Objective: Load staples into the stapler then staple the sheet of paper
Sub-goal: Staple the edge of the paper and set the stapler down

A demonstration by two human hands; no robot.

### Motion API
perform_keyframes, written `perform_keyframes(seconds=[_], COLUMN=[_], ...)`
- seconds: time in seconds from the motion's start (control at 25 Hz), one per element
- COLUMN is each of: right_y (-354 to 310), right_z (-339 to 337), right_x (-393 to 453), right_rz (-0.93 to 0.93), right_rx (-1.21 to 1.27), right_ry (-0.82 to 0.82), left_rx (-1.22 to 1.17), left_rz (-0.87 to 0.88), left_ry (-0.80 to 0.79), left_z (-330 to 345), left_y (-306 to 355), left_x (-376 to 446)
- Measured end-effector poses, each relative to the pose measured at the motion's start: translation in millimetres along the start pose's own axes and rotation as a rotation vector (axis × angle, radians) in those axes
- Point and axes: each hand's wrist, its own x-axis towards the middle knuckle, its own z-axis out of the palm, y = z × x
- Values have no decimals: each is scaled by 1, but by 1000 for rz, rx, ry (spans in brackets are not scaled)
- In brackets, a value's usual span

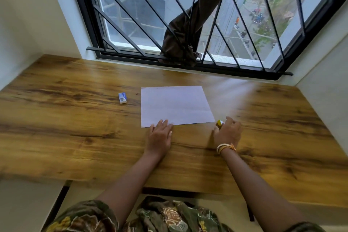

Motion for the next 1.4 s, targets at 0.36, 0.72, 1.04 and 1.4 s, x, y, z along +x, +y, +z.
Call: perform_keyframes(seconds=[0.36, 0.72, 1.04, 1.4], right_y=[10, -55, -144, -253], right_z=[2, 13, 43, 91], right_x=[6, -10, -7, 13], right_rz=[15, -159, -399, -461], right_rx=[59, 343, 403, 414], right_ry=[-55, -65, -275, -473], left_rx=[9, -13, 62, 44], left_rz=[11, -135, -530, -517], left_ry=[-36, 214, 245, 219], left_z=[0, -19, -49, -57], left_y=[-6, -28, -93, -144], left_x=[-3, 3, 16, 70])
